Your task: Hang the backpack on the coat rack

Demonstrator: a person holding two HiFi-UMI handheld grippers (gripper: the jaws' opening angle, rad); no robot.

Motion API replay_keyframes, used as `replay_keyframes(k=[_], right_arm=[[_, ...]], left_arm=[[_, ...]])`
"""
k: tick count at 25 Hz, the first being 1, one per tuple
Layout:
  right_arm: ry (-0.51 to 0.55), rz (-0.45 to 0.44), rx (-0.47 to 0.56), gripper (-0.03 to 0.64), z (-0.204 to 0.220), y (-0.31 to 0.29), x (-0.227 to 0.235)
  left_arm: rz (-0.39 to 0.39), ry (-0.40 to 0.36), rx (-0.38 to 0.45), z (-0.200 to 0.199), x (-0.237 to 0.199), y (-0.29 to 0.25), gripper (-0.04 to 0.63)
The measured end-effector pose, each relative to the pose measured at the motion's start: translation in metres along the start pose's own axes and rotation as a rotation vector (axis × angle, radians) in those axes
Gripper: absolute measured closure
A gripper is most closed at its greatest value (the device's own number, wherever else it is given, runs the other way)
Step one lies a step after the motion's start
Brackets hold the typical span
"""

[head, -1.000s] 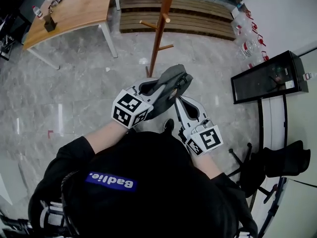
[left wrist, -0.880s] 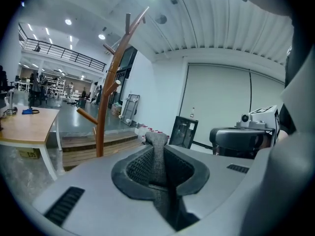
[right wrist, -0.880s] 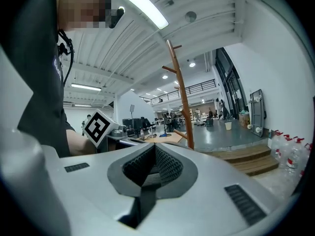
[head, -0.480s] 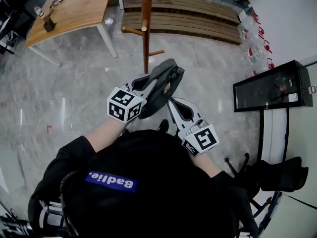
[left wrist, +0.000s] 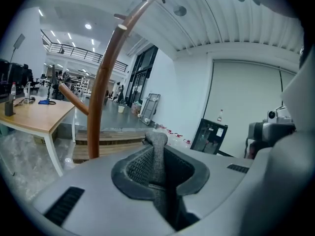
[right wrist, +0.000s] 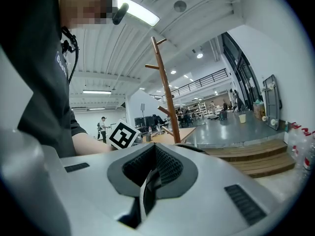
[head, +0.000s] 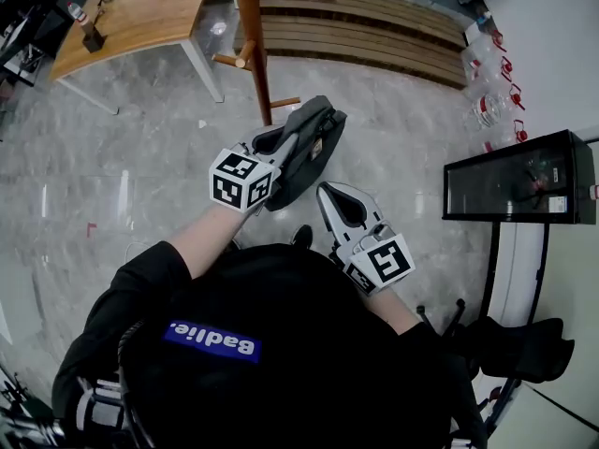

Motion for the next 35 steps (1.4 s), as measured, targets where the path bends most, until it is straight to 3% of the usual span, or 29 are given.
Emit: replay_keyframes(k=[11, 21, 35], right_arm=[[-0.053, 0.024, -0.023, 0.611, 0.010, 0.017, 0.031], [-0.091, 0.058, -0.070, 0.610, 0.021, 0.030, 0.056], [-0.134, 0.069, -0.100, 0.611, 0.033, 0.040, 0.070]], left_arm=[[-0.059, 0.062, -0.029, 0.014, -0.015, -0.069, 0.531], [-0.103, 0.130, -0.067, 0.046, -0.054, -0.124, 0.531], [-0.160, 0.213, -0.086, 0.069, -0.078, -0.154, 0.531]])
Point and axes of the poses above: the fingertips, and each gripper's own axes: y backward along the fingers, x to its right, z out of its underside, the point moved 8 cm from there along y, backward along the fingers, and after that the axes turned 12 degrees about -z, right-handed, at the moved point
